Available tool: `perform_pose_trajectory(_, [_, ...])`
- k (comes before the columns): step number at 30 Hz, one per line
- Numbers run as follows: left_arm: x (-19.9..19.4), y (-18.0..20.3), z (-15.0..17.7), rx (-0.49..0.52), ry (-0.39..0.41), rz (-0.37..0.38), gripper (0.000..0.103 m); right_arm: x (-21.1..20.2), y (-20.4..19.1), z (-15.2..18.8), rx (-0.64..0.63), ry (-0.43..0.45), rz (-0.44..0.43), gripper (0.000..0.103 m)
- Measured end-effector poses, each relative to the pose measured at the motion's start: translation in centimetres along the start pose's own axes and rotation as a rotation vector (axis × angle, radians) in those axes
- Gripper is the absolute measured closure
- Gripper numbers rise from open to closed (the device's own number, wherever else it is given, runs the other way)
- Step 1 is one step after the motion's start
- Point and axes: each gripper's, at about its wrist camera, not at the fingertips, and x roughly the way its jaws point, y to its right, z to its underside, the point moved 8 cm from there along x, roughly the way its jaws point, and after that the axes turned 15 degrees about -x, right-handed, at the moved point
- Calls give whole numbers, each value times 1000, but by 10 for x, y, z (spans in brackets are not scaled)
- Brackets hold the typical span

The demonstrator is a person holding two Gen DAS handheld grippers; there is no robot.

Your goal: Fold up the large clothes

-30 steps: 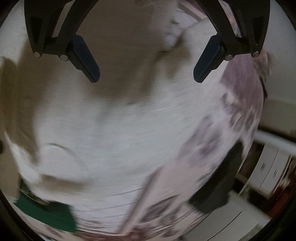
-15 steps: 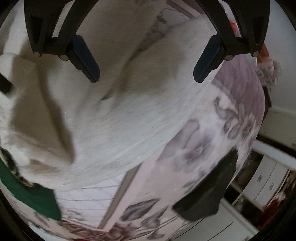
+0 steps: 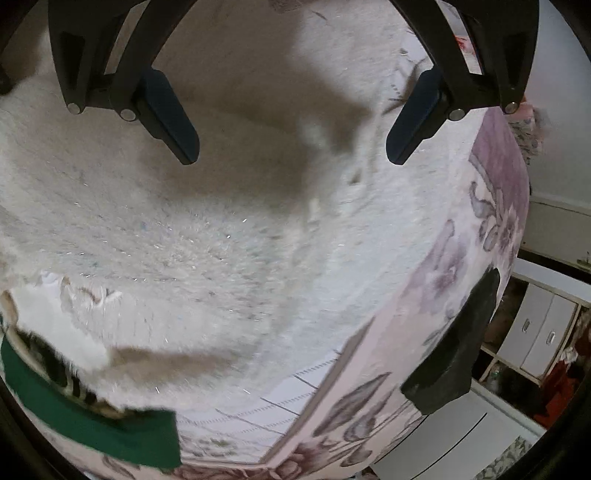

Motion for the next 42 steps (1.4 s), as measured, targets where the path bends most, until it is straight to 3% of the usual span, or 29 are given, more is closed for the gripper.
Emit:
perform_pose_trajectory(2, [6,11,3,7,-21,-4,0,-6,23,8,88,38,17,72])
perform_pose_trajectory(4, [12,23,5,26,-16,-24,0,-7,48,17,174,47,15,76])
perform_pose_trajectory(6, [17,31,6,36,-12,-42,0,6,57,34,202,-23,20,76])
perform_pose_trajectory(8, [21,31,8,37,-25,-55,0,5,54,46,152,-76,47,75])
perform_pose_trajectory(10, [18,29,8,25,-24,-57,0,-13,42,50,43,-70,115,71])
perform_pose_trajectory(14, [3,18,12,14,-4,-54,0,-51,8,58,-109,16,177,46])
perform_pose_trajectory(17, [-4,5,18,-8,-4,-54,0,-52,-26,47,-181,23,176,46])
perform_pose_trajectory(18, [-8,-5,21,-24,-3,-55,0,-51,-45,7,-187,15,166,46])
perform_pose_trajectory(22, [-15,-44,30,-100,-8,-67,0,-47,-95,-14,-245,26,162,46])
perform_pose_trajectory(24, [-15,-69,35,-169,-23,-56,0,-45,-114,-19,-261,23,152,46])
perform_pose_trajectory(27, [-11,-124,49,-336,-56,-24,0,-38,-140,-14,-281,17,117,29])
perform_pose_trajectory(31, [10,-198,76,-581,-144,32,0,-32,-156,-25,-319,-15,103,29])
perform_pose_trajectory(37, [69,-273,130,-1009,-331,236,2,-16,-203,-7,-366,-51,99,29])
perform_pose_trajectory(40, [94,-290,140,-1171,-369,343,9,-10,-222,0,-378,-54,96,29])
perform_pose_trajectory(41, [101,-295,140,-1215,-371,377,19,-8,-227,2,-378,-55,99,29])
perform_pose_trajectory(42, [110,-303,138,-1276,-369,412,23,-6,-231,4,-375,-55,100,29])
